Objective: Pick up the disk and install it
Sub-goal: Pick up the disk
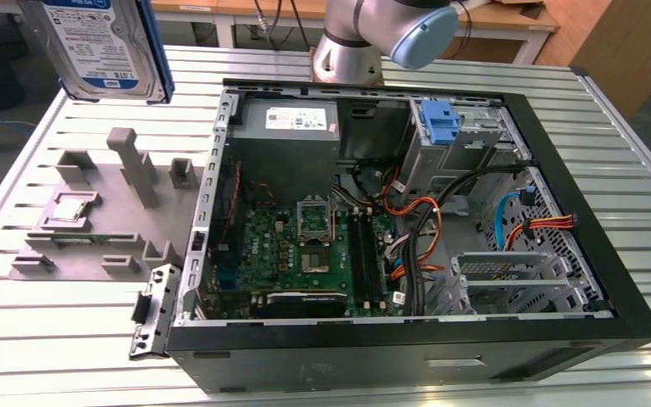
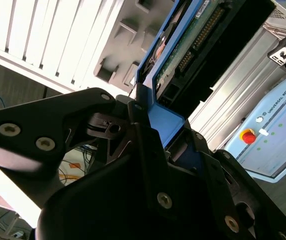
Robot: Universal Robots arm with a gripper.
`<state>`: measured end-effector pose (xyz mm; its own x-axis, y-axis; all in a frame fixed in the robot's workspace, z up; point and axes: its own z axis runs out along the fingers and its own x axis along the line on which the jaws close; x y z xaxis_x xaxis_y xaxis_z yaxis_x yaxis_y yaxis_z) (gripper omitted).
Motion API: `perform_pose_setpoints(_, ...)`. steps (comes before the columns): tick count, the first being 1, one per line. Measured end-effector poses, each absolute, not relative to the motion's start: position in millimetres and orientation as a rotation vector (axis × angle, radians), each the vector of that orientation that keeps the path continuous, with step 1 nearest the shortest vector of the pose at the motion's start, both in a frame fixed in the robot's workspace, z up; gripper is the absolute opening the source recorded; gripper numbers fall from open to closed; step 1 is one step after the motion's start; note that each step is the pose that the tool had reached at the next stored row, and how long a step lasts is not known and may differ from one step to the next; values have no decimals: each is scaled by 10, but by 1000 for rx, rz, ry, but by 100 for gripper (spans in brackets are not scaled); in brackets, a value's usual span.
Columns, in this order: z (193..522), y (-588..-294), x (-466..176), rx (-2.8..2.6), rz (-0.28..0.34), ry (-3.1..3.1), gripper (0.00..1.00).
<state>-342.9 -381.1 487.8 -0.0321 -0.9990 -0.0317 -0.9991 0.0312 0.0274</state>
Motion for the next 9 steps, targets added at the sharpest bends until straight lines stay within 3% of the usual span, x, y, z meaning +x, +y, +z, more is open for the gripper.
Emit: perform_pose_setpoints(9, 4876, -3812, -3272, -2183, 65, 2253, 37)
